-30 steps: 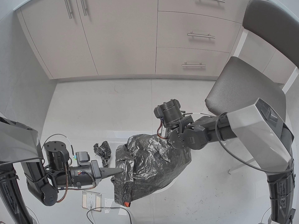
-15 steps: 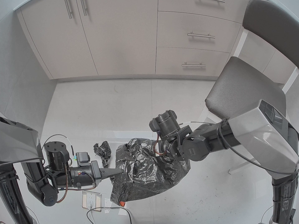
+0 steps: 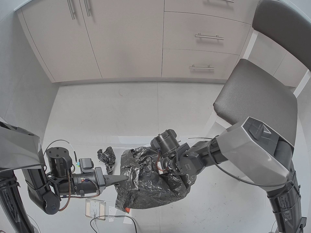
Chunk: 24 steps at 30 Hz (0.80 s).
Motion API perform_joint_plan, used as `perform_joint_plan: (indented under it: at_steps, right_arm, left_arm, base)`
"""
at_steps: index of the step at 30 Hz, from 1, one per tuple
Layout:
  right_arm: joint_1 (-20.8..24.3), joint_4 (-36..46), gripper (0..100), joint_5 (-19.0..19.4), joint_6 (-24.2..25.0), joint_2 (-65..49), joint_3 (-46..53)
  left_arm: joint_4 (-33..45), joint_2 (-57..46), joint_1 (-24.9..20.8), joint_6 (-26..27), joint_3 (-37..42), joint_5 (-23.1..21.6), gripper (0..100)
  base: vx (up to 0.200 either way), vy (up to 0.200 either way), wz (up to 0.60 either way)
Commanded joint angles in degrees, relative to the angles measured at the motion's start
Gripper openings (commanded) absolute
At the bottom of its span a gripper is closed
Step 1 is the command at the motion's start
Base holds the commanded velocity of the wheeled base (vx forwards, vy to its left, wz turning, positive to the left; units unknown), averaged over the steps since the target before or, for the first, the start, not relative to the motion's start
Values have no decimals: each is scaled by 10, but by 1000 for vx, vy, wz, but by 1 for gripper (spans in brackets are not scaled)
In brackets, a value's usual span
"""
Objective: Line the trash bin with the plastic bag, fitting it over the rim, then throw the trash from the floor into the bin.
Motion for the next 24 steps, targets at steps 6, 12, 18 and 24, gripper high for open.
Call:
perform_joint_plan:
  at_steps: [6, 12, 18, 24]
  right_arm:
    - [-15, 2, 0, 0, -8, 88, -81]
    - [-25, 1, 0, 0, -7, 112, -103]
    - [-28, 3, 0, -1, -9, 114, -110]
    - [-34, 11, 0, -5, -15, 123, -110]
  left_arm:
    - [0, 0, 0, 0, 0, 0, 0]
    - [0, 0, 0, 0, 0, 0, 0]
    - [0, 0, 0, 0, 0, 0, 0]
    - [0, 0, 0, 0, 0, 0, 0]
  base:
    - [0, 0, 0]
    - [0, 0, 0]
    - [0, 0, 0]
    - [0, 0, 0]
